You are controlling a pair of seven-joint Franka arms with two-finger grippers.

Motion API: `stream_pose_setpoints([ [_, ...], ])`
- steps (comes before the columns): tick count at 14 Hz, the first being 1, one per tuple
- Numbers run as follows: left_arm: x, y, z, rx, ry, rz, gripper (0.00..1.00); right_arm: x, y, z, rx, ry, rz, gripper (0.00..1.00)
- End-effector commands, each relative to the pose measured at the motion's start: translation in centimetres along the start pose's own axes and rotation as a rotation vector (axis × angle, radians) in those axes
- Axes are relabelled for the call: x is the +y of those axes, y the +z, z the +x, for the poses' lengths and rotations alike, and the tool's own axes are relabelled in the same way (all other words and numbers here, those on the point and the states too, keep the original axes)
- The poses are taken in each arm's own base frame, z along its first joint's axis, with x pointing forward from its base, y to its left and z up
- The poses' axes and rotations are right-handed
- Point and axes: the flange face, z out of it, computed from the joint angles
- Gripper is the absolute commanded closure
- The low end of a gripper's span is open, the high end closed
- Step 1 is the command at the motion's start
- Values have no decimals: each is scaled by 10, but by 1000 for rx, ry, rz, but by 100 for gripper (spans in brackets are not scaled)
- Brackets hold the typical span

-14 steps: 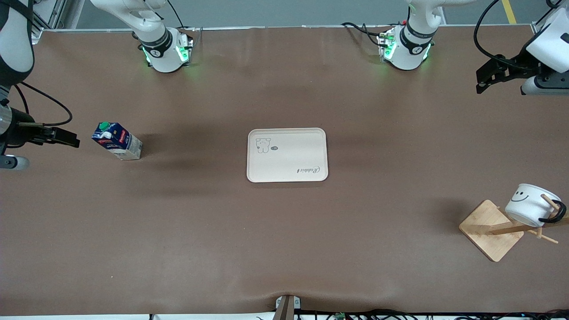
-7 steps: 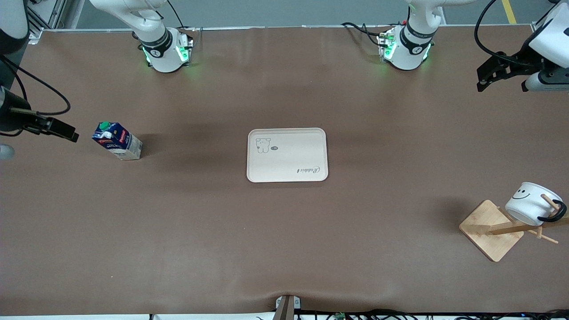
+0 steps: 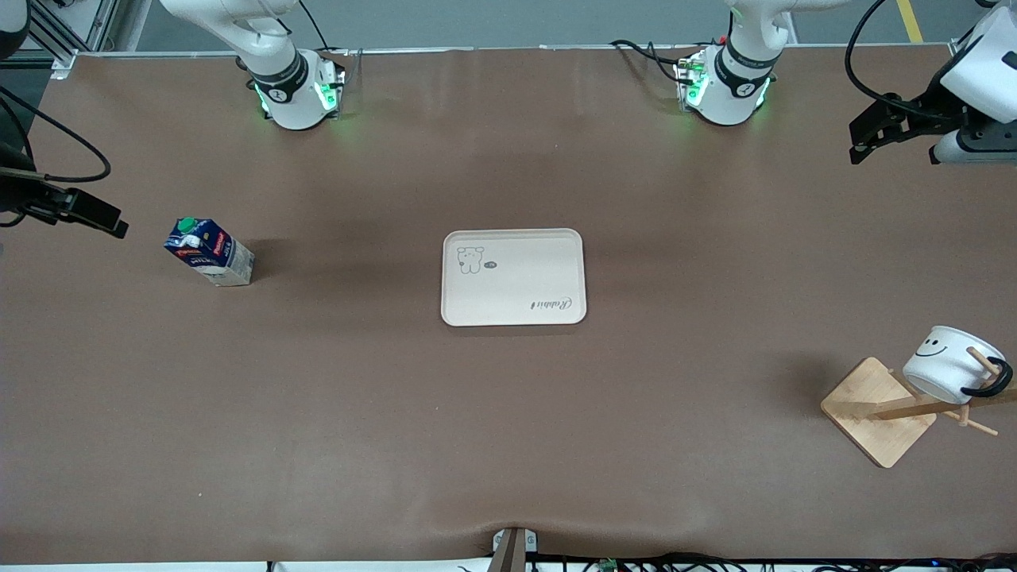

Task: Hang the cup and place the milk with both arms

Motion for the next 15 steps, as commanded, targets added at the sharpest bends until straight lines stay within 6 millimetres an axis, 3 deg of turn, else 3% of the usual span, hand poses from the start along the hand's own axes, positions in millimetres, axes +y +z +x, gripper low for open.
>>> stream_pose_setpoints([
  [1,-5,-3,-5,1,-14,0,0,13,-3,-23,61,-128,7,0],
  [4,-5,-3,-9,-15,-27,3,0,7,1,-51,58,-159,14,0],
  [7,-5,-4,-10,-16,-27,3,0,31,4,-46,68,-121,24,0],
  [15,-7,-8,-2,-4,-24,-2,0,34,5,-47,52,-113,24,0],
])
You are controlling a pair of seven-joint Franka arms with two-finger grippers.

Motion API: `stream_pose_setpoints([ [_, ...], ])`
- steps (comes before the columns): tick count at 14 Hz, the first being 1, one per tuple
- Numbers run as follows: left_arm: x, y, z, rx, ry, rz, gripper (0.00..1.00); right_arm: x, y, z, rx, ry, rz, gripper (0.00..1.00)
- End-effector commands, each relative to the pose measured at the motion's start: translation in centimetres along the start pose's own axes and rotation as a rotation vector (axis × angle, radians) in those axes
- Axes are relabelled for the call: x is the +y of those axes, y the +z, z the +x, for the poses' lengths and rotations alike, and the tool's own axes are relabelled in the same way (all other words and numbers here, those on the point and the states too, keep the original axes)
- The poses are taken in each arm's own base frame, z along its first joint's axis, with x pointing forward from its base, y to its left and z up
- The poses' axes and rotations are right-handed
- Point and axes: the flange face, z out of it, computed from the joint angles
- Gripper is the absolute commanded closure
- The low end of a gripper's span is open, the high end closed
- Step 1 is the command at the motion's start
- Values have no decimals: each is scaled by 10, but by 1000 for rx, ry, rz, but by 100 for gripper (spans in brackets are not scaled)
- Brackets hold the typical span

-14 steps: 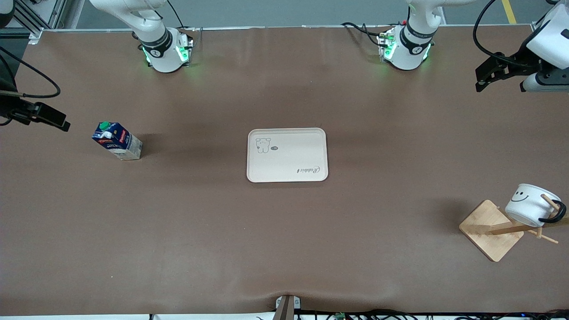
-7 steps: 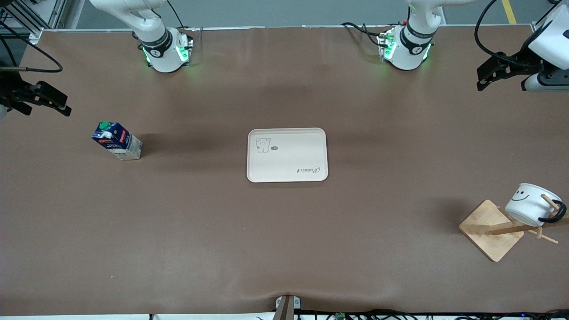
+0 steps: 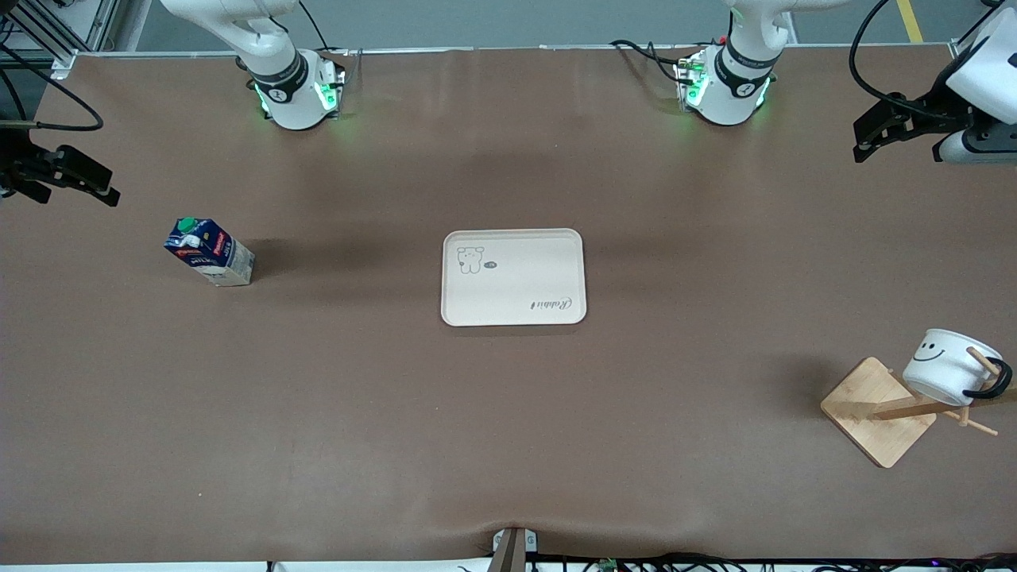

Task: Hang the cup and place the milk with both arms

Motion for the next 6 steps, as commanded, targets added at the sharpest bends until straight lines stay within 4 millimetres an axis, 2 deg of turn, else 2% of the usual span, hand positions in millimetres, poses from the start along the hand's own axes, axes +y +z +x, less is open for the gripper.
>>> stream_pose_setpoints([
  [1,-2,-9,2,10,-12,-2,0,4,-2,-7,6,-2,1,0],
  [6,-3,-10,1,11,-12,-2,0,8,0,-7,1,7,3,0],
])
